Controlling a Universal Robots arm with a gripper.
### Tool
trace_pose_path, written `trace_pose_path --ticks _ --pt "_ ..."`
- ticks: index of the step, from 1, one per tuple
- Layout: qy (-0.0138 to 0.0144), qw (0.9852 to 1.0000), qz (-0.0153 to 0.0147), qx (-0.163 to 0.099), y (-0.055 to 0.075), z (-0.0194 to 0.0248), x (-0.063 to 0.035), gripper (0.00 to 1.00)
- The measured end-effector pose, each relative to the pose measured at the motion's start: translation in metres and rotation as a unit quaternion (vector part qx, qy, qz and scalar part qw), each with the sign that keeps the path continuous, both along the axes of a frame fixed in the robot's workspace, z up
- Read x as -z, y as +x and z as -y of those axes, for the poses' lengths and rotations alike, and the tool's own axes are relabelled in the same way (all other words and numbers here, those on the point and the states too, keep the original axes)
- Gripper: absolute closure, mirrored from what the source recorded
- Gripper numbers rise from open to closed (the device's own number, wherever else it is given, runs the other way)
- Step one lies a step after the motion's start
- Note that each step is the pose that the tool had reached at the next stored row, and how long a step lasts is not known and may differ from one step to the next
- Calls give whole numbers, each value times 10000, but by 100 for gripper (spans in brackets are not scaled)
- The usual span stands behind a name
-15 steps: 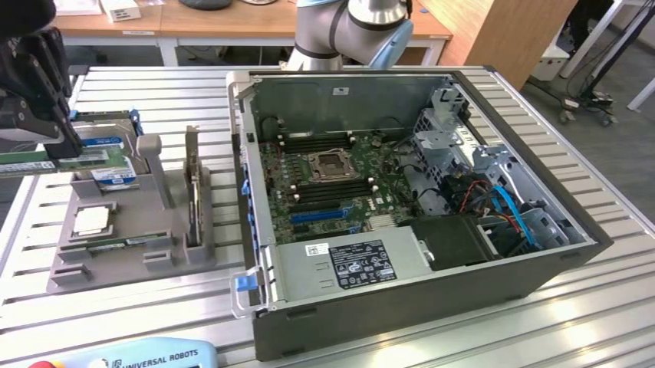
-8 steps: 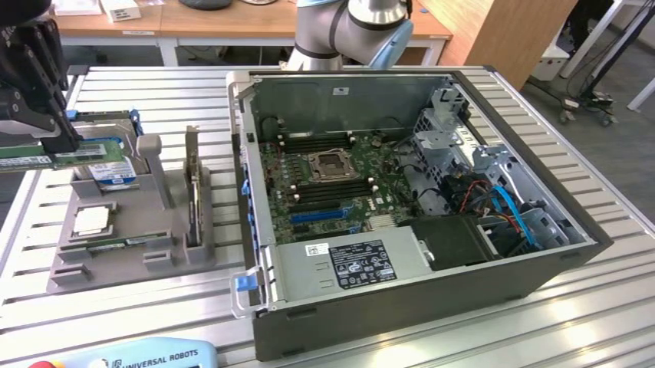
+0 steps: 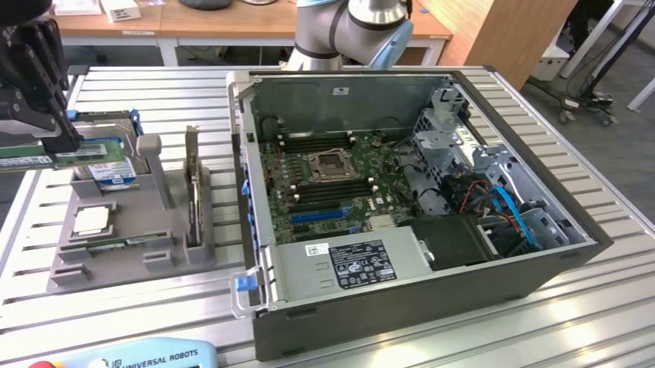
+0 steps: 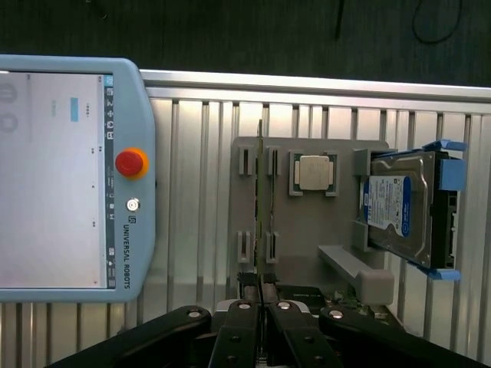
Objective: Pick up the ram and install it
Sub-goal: 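Pick up the ram and move it above insertion slot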
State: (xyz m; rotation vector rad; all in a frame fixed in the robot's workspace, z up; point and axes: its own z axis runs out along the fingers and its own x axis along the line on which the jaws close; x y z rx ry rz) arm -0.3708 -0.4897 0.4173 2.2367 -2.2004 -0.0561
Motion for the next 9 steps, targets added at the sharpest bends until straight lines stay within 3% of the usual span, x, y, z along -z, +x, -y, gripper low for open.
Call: trace_pose_path --ticks 9 --pt "1 10000 1 1 145 -1 1 89"
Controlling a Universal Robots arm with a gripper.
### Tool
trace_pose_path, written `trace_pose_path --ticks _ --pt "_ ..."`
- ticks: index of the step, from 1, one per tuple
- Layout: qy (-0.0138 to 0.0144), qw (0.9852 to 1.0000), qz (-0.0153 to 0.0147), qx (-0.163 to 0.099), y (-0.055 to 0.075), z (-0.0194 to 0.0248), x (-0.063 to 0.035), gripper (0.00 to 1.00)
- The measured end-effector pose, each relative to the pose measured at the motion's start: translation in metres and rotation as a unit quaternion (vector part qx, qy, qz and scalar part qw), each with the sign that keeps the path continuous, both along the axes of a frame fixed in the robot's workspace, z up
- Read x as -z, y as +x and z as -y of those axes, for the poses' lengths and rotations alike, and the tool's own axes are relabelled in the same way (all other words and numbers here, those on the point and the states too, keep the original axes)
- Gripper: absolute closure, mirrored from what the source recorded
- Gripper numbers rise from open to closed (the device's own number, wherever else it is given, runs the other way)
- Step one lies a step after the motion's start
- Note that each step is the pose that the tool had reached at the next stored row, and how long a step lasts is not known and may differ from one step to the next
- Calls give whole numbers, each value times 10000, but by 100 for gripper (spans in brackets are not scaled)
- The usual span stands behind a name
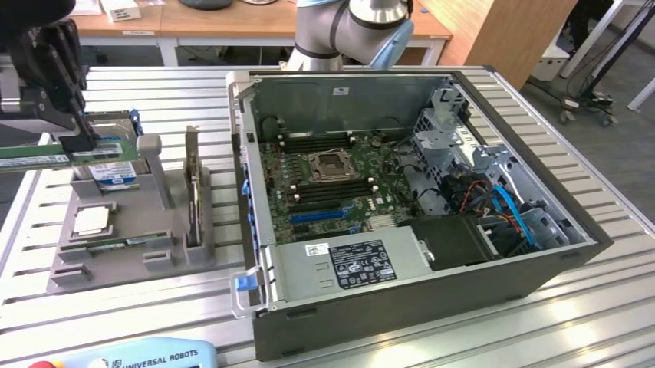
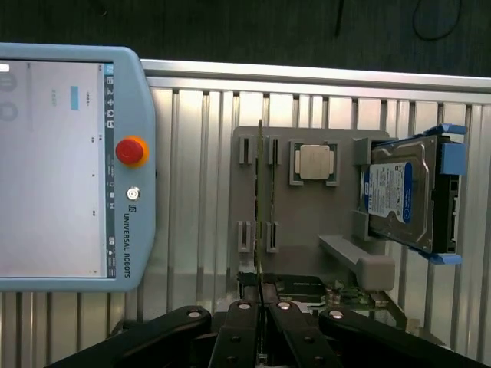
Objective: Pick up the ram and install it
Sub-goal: 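Pick up the ram and move it above insertion slot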
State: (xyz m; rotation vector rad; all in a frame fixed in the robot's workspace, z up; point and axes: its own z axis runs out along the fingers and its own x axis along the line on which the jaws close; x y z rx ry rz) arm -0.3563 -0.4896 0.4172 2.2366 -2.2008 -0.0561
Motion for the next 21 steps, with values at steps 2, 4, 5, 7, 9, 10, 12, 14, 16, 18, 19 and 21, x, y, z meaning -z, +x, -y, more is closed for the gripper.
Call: trace_pose_path --ticks 2,4,5,7,9,10,12,14,16,18,19,21 --pt "0 10000 0 0 40 0 0 89" --pt "0 10000 0 0 80 0 0 89" --pt "0 10000 0 0 101 0 0 89" --pt "0 10000 0 -1 144 0 0 89" --pt "0 10000 0 0 187 0 -1 89" --pt "0 10000 0 0 208 0 0 89" --pt "0 10000 2 0 252 0 0 89" --pt "0 10000 3 0 298 0 0 89" --pt "0 10000 4 0 346 0 0 89" --pt "0 10000 5 -1 399 0 0 89" --pt "0 10000 6 0 425 0 0 89" --pt "0 10000 7 0 477 0 0 89"
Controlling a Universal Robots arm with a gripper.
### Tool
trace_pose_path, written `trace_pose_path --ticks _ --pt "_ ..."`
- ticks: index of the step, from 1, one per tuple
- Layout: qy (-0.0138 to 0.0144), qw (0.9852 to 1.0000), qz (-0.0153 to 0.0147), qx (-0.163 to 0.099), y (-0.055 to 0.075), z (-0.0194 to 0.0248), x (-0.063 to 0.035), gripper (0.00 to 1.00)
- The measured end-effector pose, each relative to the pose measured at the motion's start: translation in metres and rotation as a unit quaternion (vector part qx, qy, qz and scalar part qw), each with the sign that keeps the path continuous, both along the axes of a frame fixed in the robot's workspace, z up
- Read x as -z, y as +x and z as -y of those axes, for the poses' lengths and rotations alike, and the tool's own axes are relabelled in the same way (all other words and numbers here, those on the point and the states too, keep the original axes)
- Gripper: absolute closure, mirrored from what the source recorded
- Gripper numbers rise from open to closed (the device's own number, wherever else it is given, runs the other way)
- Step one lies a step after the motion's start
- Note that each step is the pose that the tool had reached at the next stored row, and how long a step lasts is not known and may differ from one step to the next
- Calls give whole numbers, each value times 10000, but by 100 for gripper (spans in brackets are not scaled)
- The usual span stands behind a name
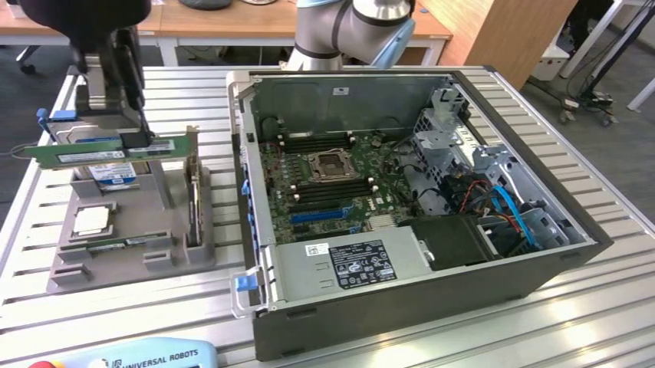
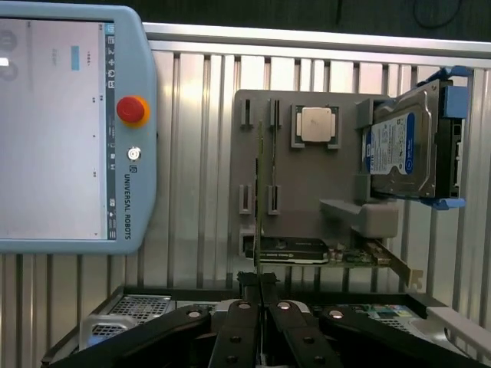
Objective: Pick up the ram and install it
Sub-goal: 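Pick up the ram and move it above insertion slot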
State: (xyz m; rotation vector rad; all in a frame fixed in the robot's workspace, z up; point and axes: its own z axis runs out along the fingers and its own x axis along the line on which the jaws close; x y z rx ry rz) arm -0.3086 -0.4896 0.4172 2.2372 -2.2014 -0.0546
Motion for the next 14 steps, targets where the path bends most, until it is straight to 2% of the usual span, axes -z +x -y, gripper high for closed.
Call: trace_pose_path --ticks 14 --pt "0 10000 2 -1 415 1 0 89"
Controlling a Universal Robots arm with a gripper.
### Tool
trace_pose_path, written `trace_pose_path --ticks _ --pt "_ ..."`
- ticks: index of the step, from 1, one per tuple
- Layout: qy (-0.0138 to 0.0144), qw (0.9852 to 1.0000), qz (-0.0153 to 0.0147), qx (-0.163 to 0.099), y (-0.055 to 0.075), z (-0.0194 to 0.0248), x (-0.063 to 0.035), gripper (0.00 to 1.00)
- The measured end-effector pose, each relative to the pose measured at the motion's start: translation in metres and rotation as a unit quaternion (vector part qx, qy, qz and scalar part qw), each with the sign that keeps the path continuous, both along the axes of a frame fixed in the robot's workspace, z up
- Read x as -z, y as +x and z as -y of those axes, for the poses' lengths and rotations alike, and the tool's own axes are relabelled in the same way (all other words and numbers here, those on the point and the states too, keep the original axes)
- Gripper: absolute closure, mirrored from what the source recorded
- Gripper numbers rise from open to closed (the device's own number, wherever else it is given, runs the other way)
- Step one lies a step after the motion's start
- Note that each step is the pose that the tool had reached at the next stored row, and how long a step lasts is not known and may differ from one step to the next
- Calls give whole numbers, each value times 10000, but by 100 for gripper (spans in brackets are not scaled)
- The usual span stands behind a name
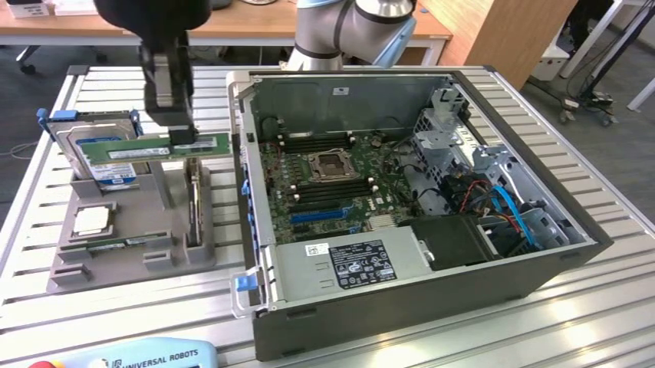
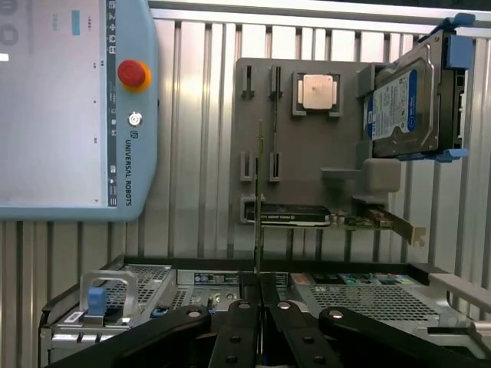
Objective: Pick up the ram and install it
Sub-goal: 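Pick up the ram and move it above insertion slot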
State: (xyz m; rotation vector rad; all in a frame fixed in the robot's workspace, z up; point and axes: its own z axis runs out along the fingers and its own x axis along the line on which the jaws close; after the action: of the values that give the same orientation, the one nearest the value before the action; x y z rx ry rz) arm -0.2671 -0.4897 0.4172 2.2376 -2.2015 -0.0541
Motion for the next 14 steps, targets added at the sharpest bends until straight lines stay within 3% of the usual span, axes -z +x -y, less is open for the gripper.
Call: trace_pose_path --ticks 14 --pt "0 10000 1 0 433 0 1 89"
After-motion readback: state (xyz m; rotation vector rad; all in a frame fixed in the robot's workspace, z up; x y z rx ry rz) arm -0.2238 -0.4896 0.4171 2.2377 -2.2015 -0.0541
